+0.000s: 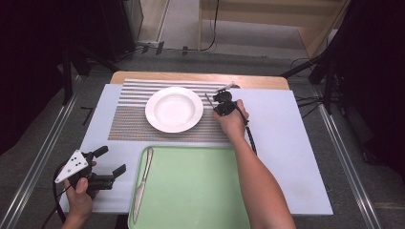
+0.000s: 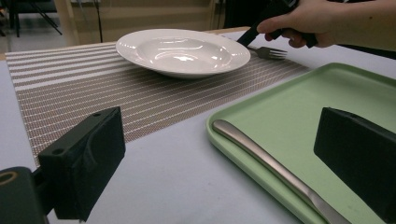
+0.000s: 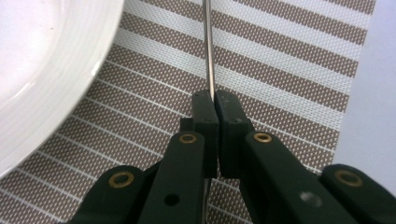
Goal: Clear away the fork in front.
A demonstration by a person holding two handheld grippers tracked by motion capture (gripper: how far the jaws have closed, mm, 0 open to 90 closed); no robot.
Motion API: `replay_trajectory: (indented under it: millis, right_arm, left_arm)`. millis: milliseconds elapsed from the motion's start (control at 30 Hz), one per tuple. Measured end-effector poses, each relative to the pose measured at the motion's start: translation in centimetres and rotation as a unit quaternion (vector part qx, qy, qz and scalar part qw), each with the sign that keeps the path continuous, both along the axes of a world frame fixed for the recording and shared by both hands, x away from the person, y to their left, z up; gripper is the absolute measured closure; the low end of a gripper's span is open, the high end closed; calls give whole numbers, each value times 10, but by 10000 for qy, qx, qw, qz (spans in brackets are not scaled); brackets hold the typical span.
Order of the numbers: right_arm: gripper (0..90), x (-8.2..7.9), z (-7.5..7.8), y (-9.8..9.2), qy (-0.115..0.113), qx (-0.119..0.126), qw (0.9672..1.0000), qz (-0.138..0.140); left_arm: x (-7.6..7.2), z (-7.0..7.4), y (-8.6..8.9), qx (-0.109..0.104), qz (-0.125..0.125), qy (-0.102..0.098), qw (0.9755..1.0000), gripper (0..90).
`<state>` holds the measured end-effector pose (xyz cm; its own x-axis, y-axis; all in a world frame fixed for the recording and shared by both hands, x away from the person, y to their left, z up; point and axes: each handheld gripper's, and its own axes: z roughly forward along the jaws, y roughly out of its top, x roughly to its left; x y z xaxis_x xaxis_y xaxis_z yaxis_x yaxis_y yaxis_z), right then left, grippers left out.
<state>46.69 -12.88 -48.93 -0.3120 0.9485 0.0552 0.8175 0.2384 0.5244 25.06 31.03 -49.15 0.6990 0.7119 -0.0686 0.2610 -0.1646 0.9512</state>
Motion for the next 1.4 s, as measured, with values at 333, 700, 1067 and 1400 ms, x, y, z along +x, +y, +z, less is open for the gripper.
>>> replay_trajectory:
  millis: [333,700,1067,1400]
  right_arm:
    - [868,-24,12,-12,-565,523,9969,189]
    - [869,-54,25,-28,-1155,1069,9866,420]
    - [868,-93,36,-34,-1542,1273,9781,578]
    - [868,-127,37,-43,-1738,1312,9740,617]
  left_arm:
    - [-1,4,-9,311,55,-115,9994,19]
    - [-3,18,-24,303,-111,-155,9994,19]
    - [-1,35,-54,198,-424,-193,9987,13]
    - [4,42,-81,122,-772,-148,9968,14]
